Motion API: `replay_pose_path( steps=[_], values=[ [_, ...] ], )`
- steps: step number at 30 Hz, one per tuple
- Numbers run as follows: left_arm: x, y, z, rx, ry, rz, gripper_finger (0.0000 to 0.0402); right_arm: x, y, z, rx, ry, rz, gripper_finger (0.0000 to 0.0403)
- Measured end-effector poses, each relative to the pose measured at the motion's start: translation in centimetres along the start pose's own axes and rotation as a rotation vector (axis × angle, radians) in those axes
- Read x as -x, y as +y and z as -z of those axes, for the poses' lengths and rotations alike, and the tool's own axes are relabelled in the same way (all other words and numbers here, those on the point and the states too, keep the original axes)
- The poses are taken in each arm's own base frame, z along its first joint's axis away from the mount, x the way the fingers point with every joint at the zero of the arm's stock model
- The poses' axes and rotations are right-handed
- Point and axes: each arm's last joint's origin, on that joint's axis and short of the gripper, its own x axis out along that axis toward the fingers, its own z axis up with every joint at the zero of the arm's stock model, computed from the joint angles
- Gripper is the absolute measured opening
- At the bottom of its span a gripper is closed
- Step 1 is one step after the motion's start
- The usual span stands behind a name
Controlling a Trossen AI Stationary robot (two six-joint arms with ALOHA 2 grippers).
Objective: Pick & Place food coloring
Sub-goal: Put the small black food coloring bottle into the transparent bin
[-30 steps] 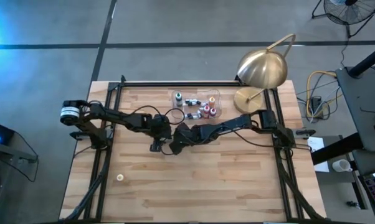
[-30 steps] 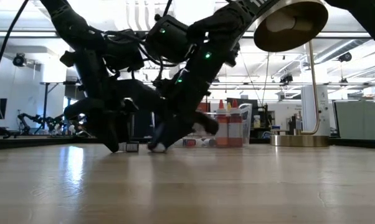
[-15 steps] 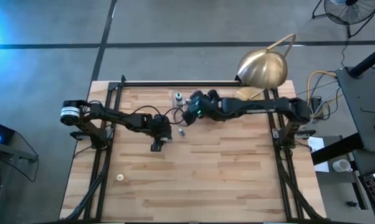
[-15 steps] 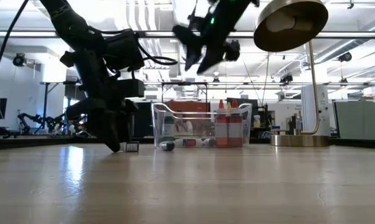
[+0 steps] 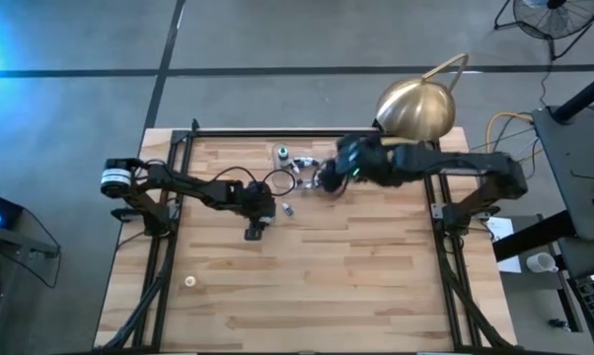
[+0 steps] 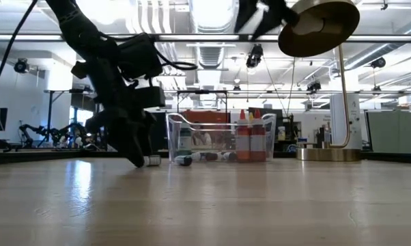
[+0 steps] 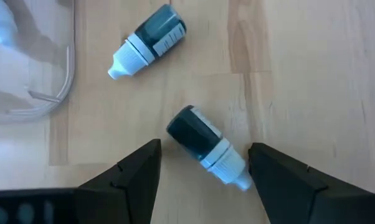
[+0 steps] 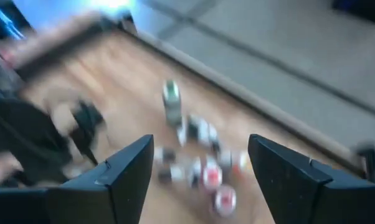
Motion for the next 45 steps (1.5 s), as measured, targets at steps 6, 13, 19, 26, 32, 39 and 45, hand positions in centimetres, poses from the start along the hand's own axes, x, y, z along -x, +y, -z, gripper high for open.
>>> replay_pose_path(
  steps=[6, 13, 19, 26, 32, 39, 45],
  values=[
    [-0.6, -0.2, 0.2, 0.035, 0.022, -0.004, 0.0191, 0.2, 1.0, 2.0, 0.015, 0.024, 0.073, 0.0247],
    [-1.1, 0.3, -0.7, 0.154, 0.006, -0.059, 0.0064, -1.5, 2.3, 3.5, -0.011, 0.077, 0.108, 0.0237],
    [2.7, 0.9, -3.8, 0.197, -0.069, -0.087, 0.0036, -0.5, 2.8, 4.0, 0.029, 0.040, 0.112, 0.0226],
    [12.3, 4.7, -8.9, 0.307, -0.540, -0.377, 0.0139, 1.3, 0.7, 4.0, 0.010, 0.073, 0.171, 0.0224],
    [13.8, 4.8, -9.3, 0.263, -0.538, -0.211, 0.0209, 1.3, 0.5, 4.5, 0.035, 0.100, 0.195, 0.0224],
    [13.4, 3.6, -7.7, 0.166, -0.438, -0.125, 0.0219, -0.2, 1.0, 6.1, 0.074, 0.152, 0.145, 0.0224],
    [9.3, 0.3, -4.9, -0.235, -0.301, -0.014, 0.0219, -3.7, 2.6, 9.3, 0.112, 0.293, -0.048, 0.0224]
  ],
)
